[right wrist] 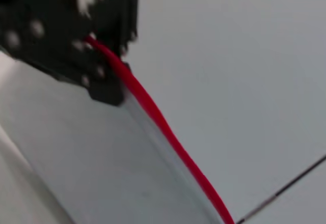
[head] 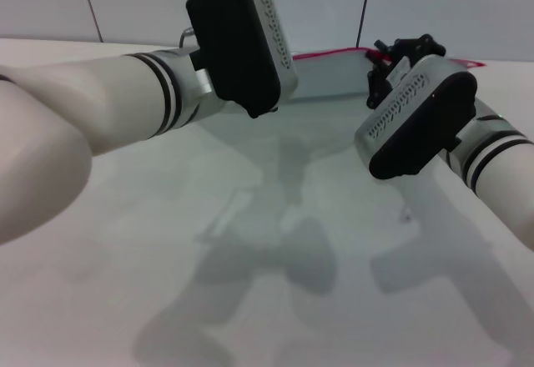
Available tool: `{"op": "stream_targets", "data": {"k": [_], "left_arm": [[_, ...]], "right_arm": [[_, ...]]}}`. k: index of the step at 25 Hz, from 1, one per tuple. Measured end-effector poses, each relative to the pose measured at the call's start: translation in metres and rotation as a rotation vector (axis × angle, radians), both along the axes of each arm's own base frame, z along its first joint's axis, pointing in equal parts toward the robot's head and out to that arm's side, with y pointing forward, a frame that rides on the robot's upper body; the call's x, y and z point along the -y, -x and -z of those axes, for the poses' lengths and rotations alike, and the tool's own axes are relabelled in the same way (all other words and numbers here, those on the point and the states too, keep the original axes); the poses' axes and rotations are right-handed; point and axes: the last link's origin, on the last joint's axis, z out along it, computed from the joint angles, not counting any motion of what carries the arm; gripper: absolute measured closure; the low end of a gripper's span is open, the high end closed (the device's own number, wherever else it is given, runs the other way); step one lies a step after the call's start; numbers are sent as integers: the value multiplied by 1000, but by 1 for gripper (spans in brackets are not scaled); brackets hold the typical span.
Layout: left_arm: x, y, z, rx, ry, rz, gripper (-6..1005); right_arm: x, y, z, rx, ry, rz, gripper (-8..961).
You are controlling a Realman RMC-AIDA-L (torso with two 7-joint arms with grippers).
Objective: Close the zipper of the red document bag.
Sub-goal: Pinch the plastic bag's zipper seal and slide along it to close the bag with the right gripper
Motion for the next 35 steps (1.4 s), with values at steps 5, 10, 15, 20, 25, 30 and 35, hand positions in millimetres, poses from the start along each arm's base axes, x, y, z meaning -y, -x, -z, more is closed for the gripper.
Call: {"op": "stream_targets", "data": {"k": [5,10,15,20,25,30,35], "left_arm": [[6,4,-5,21,-12,-10,949],[14,10,-12,50,-31,-32,948],[23,15,-19,73,-46,-49,948],[31,17,-27,94,-67,-54,949],[32,18,-32,100,-81,-56,933],[28,16,-33,106,-88,-52,894],[23,14,-35,138,-118,-29,855]], "right_arm": [[-5,-8,-4,-15,-29,51,864],[-16,-24,-13,-42,-73,138,864],[-26,-40,-22,-59,-107,211,865],[-32,-51,-29,-73,-134,254,865],[-32,-54,-30,-67,-132,256,867],[-35,-55,-35,-90,-154,273,818],[-35,-56,-37,-132,-172,292,769]]}}
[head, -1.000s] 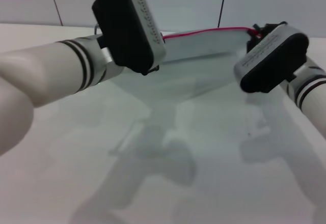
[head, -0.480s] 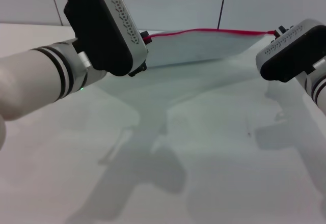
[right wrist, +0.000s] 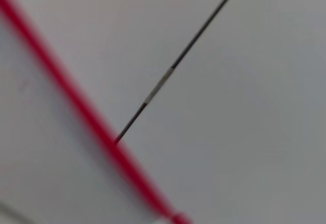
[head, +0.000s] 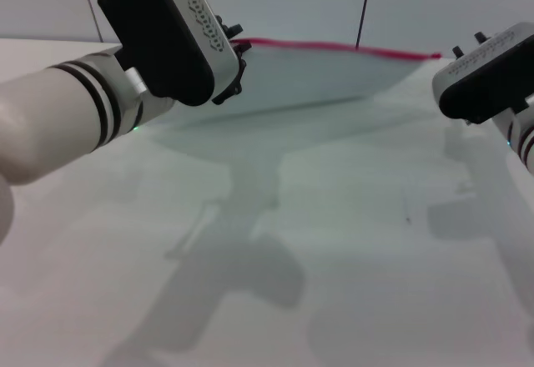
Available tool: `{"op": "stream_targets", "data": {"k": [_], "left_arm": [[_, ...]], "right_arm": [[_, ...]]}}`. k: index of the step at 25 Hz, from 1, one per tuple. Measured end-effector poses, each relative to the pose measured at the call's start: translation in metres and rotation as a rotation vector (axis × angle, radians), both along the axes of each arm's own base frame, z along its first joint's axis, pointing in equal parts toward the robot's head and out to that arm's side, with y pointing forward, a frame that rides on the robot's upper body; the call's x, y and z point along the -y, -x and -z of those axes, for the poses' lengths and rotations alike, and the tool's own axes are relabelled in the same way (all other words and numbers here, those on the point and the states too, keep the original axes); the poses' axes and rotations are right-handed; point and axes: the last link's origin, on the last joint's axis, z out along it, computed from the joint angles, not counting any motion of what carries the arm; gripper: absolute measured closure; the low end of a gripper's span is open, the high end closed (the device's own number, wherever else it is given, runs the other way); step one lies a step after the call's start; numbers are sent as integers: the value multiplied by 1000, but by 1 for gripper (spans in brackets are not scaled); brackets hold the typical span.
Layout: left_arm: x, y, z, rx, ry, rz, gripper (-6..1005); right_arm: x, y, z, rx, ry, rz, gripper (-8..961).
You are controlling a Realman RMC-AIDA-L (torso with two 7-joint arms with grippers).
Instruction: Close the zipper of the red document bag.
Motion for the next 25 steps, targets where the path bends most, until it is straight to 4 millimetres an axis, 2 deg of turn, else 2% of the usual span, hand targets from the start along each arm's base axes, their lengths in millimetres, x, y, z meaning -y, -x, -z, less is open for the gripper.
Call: {"op": "stream_targets", "data": {"k": [3,6,11,14,17,20,23,25], "left_arm": [[-5,-4,1,60,-18,7,832],[-12,-14,2,200,-17,-8,808],[-26,-18,-2,379,-2,-65,607],[-34,-8,-9,482,-41,-96,483],[-45,15,-14,572,-108,-147,356],[-50,37,-11,585,-133,-203,247],[-51,45,-8,572,-138,-221,138],[-51,45,-8,570,-141,-217,128]], "right_arm": [[0,-1,-4,-32,-35,14,718],[0,-2,-7,-71,-65,19,657],[5,0,-5,-131,-111,15,638],[8,1,-4,-176,-141,17,638],[11,4,2,-237,-136,15,638],[14,7,7,-317,-130,18,639],[20,12,10,-378,-130,-4,639],[24,16,9,-390,-153,-31,639]]}}
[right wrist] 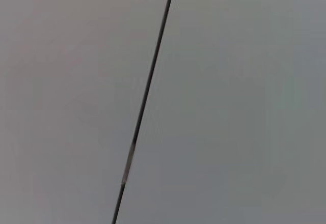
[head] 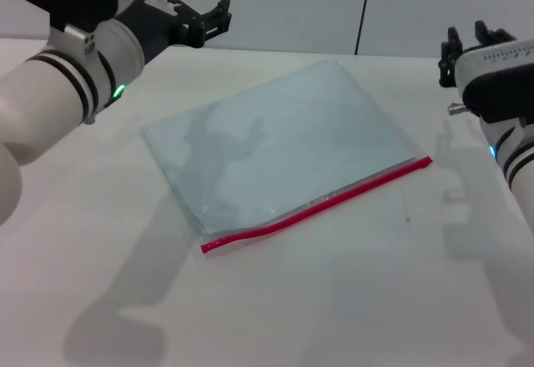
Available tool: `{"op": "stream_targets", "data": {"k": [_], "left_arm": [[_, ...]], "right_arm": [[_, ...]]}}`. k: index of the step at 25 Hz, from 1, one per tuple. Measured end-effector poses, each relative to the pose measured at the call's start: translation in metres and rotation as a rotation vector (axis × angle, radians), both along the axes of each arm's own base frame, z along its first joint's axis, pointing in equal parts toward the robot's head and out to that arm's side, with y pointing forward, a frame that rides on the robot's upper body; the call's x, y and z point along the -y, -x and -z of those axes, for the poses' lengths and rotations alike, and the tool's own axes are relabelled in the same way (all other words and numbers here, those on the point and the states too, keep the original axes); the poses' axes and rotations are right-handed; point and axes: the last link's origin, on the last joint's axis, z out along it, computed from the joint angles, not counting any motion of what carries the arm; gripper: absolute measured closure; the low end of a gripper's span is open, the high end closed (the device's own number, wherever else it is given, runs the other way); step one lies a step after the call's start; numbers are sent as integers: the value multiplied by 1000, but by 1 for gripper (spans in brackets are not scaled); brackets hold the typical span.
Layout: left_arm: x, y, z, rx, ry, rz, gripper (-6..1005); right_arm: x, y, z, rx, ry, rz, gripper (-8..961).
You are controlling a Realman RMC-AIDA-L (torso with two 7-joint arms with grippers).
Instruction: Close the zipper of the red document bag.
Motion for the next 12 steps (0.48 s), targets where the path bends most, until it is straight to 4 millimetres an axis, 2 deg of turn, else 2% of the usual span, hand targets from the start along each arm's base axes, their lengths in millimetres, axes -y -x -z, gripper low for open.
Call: {"op": "stream_targets", "data": {"k": [4,12], "left_arm": [[-1,-1,-4,9,-29,11,107],[3,21,-7,30,-147,7,97]], "right_arm": [[14,7,3,8,-61,-45,640],[34,6,9,-151,-94,-113,641]]}}
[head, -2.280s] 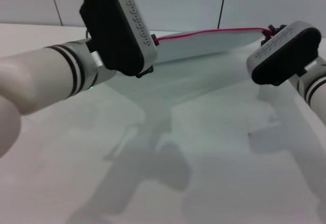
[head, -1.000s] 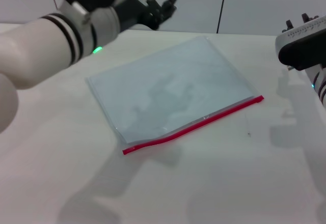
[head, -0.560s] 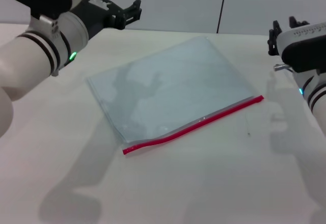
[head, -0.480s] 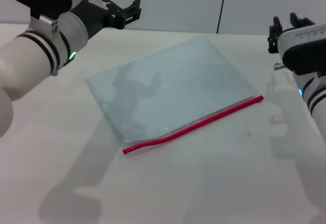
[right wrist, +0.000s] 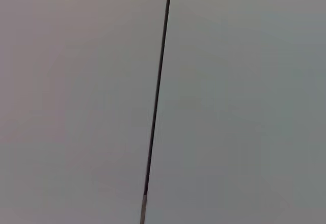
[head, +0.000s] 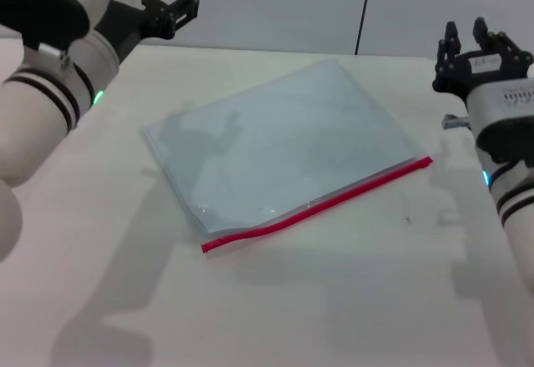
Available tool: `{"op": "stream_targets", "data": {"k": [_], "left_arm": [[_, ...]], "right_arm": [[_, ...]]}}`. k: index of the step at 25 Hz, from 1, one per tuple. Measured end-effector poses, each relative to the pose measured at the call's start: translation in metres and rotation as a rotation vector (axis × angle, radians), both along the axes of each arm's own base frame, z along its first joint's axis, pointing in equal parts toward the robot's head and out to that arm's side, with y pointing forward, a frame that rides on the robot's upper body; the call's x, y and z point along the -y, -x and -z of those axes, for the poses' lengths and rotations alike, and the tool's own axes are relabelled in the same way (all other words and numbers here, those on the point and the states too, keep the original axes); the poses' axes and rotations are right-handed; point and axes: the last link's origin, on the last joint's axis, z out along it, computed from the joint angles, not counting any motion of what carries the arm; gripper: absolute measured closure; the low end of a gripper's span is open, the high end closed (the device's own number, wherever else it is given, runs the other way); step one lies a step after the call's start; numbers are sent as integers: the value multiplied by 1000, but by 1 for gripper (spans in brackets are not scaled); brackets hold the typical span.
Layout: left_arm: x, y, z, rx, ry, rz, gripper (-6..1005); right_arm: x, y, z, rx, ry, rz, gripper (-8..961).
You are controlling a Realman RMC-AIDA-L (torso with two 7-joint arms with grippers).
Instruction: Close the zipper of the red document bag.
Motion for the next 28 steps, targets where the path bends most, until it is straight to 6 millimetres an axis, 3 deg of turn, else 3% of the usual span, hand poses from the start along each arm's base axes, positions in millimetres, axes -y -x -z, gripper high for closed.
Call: {"op": "stream_targets", "data": {"k": [10,19,28], "left_arm": [[26,11,25,-5,-40,50,97],[53,34,34,31,-70,11,97],[71,52,41,16,-99,-4,97]], "right_arm": [[25,-13,3,-43,-39,-5,642],[51,-40,6,-82,-40,43,642],[74,-53,11,-93,-36,67,642]]}}
